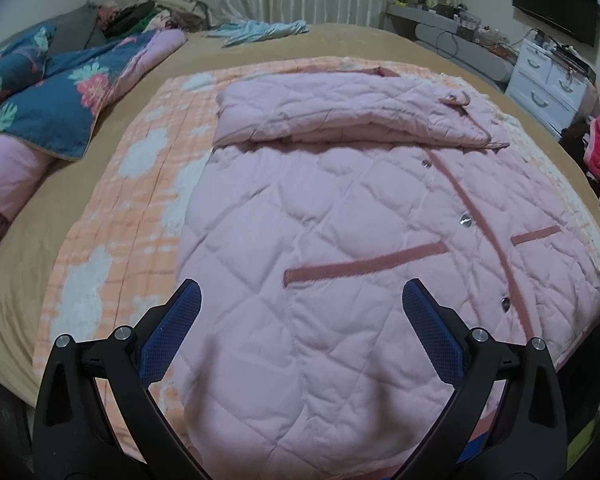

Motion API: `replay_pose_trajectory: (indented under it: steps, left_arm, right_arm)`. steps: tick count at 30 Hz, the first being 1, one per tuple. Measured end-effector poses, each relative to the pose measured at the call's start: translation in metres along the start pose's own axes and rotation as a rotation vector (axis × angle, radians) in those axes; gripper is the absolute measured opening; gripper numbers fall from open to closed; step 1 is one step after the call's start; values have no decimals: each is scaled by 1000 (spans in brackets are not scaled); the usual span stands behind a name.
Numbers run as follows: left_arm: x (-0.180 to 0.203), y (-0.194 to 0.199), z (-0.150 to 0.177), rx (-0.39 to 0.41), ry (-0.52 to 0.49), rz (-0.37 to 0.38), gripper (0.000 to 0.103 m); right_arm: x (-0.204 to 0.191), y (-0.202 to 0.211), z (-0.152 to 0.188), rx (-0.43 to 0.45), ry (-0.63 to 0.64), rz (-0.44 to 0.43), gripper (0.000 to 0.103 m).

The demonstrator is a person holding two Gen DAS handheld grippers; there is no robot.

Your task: Fold large clothes

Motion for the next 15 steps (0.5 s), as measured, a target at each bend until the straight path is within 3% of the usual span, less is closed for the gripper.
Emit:
replay_pose_trajectory:
  steps: [15]
  left_arm:
    - [-63, -11, 51, -127, 157, 7, 95]
  right_arm:
    - [21, -5, 38, -63, -32, 20, 99]
Point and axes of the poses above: each gripper's, at about its wrist camera, not at the fingertips, and y roughly against the way its jaws point, x to its right, z to its underside, the point moved 9 cm from there along -y, roughly the way its jaws point, and after that the axes turned 10 degrees about y, right-handed, at the moved point
